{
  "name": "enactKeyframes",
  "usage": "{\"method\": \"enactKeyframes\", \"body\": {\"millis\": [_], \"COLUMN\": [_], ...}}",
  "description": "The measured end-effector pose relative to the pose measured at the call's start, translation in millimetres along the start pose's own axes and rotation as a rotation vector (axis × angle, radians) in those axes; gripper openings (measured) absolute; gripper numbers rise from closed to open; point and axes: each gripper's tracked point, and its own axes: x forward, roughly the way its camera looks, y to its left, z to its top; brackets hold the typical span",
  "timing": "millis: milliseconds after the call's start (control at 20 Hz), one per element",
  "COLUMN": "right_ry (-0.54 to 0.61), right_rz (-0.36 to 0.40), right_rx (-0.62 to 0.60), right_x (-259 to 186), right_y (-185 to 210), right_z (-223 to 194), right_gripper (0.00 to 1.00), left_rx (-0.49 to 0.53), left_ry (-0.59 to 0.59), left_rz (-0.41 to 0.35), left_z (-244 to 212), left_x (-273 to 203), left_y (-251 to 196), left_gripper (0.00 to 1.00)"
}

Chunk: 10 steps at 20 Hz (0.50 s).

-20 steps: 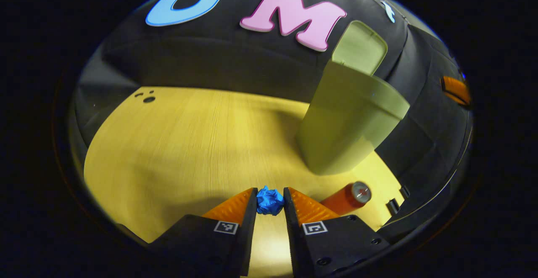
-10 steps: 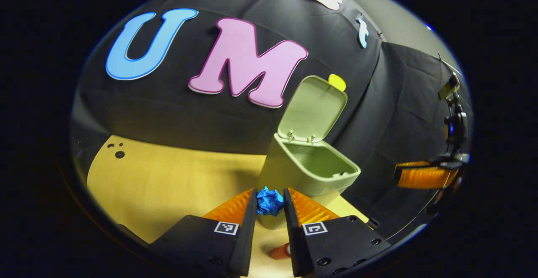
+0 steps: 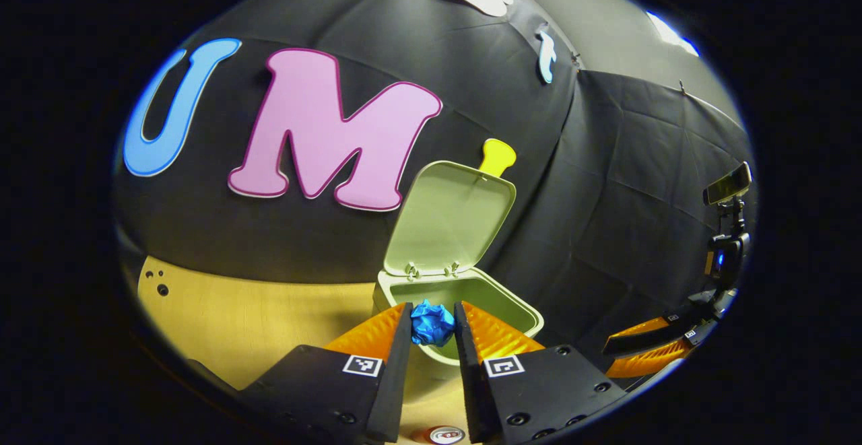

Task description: Press the lid of the desktop garbage bin to open it, pick up the crumpled paper on the desktop and throw it into the bin, then pick up the pop can on the desktop and drop it into the bin, and finally close the garbage bin lid.

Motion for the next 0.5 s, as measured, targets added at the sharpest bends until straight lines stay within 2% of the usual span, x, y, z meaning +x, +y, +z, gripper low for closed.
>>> {"method": "enactKeyframes", "body": {"millis": [200, 250, 300, 350, 400, 450, 500], "right_ry": [-0.008, -0.009, -0.011, -0.008, -0.007, -0.004, -0.002], "right_rz": [-0.026, -0.032, -0.039, -0.043, -0.049, -0.055, -0.061], "right_rx": [0.029, 0.035, 0.039, 0.044, 0.047, 0.050, 0.054], "right_x": [-4.9, -4.9, -7.4, -7.8, -9.0, -10.2, -12.4], "right_y": [-13.3, -16.2, -18.0, -20.2, -22.2, -24.6, -26.5], "right_z": [0.8, 0.5, 0.7, -0.1, -3.0, -4.8, -6.2], "right_gripper": [0.55, 0.46, 0.55, 0.56, 0.47, 0.58, 0.59], "left_rx": [0.027, 0.033, 0.039, 0.039, 0.038, 0.037, 0.035], "left_ry": [0.017, 0.026, 0.035, 0.045, 0.053, 0.060, 0.066], "left_rz": [-0.023, -0.029, -0.034, -0.042, -0.046, -0.046, -0.045], "left_z": [0.7, -0.8, -4.5, -6.8, -11.0, -13.8, -16.9], "left_x": [24.5, 30.7, 33.4, 38.6, 44.1, 49.1, 54.2], "left_y": [-8.8, -11.2, -14.1, -16.4, -17.3, -17.7, -18.0], "left_gripper": [0.41, 0.41, 0.40, 0.41, 0.41, 0.41, 0.41]}}
